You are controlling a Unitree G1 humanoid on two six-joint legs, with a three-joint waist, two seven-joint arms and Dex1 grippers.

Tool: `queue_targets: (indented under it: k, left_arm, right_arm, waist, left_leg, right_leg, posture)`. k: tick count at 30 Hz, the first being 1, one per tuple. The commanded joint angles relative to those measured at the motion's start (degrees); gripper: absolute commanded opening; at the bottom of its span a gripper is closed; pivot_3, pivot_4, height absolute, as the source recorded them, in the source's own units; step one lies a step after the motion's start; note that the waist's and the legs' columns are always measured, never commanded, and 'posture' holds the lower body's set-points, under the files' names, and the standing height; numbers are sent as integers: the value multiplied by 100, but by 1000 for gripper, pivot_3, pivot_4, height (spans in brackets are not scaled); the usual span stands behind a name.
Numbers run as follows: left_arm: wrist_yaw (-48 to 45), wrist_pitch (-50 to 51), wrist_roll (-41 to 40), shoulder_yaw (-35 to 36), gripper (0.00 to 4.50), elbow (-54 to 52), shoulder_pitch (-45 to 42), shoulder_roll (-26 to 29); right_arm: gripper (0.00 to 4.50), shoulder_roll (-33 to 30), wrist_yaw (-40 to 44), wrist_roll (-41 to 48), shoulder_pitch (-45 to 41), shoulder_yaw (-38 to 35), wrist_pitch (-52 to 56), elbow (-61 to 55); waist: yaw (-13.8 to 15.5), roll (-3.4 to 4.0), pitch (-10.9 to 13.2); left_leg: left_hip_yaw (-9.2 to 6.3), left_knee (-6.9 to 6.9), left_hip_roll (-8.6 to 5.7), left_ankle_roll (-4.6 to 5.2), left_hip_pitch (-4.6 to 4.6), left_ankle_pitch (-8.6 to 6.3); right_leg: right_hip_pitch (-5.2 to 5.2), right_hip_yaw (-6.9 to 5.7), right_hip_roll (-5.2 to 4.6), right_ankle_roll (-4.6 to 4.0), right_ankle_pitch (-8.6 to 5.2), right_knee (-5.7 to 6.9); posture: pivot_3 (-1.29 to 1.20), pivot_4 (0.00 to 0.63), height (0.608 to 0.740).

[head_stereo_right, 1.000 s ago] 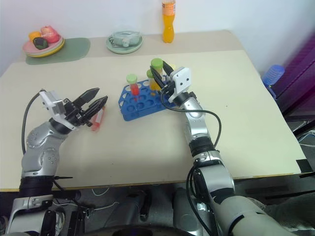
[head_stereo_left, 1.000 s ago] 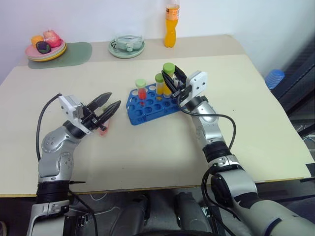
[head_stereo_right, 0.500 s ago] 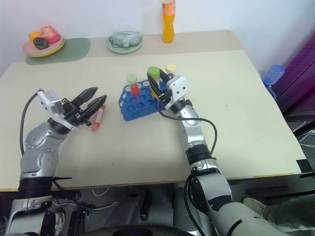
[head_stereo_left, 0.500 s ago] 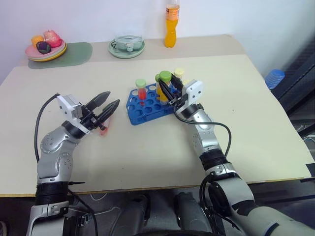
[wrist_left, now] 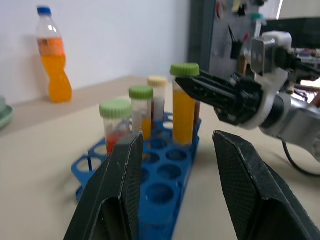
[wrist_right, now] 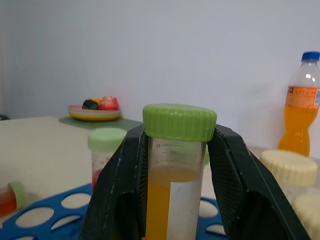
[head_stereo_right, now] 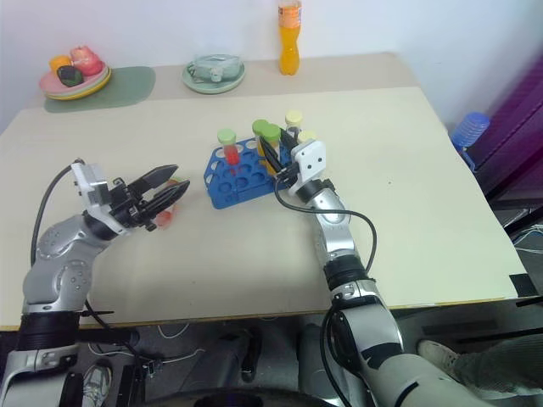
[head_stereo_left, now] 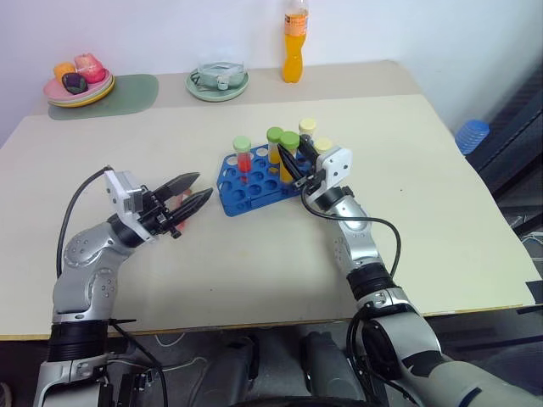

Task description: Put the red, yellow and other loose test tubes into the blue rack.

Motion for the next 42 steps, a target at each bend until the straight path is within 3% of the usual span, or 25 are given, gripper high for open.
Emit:
queue_targets:
  k: [1,14,21,27,31,38,42]
  left_arm:
    - [-39,195,24,-2,2250,-239,109,179]
    - [222,638,-45,1,2250,-745,123,150]
    - [353,651,-30,40,2250,-702,105,52]
    - [773,749,-287,229,2250,-834,86,-237]
    - [1738,1047,-343,400,2250,-1020,-49,-493]
    - [3437,1624,357,370,2250,-1465,-129,-554]
    - [4530,2890,278,369,2250,-1894,-577,-524]
  right_arm:
    - [1140,-19,-43,-16,83,-13,-103,-133]
    - [1140,1,54,219,62,-130,-167,-8]
    - [4450,-67,-95,-81,105,-38,-324,55]
    - [4450,-156,-107,-190,182,22,-339,-124]
    - [4450,-397,229,-112,434,106,-32,-692]
    - [4450,-1570,1275,335,1541,216,1396,-2474]
    - [4450,-2412,1831,970,2010,-9,2492,-3650]
  waist:
    - [9,0,0]
    - [23,0,0]
    - [2,0,0]
    - [6,0,0]
    - [16,0,0]
    - [140,-1,-1]
    - [185,-3,0]
  left_leg:
    - [0,-1,0,0,1,0]
    - [0,-3,0,0,4,0]
    - [0,-6,2,0,6,0]
    - [0,-6,3,0,8,0]
    - [0,-6,3,0,8,0]
    - [3,-1,2,1,8,-1]
    - [2,0,3,30,6,-18]
  right_leg:
    - [0,0,1,0,0,0]
    - [5,0,0,0,0,-3]
    - [4,0,-1,0,0,-2]
    - [5,1,0,-1,0,-2]
    - [6,1,-2,-1,0,-2]
    - [12,2,-4,-1,0,-8]
    - [13,2,-5,0,0,-9]
  posture:
    - [0,150,740]
    - [0,150,740]
    - [0,150,740]
    - [0,150,740]
    - [0,150,740]
    - [0,150,740]
    - [0,150,740]
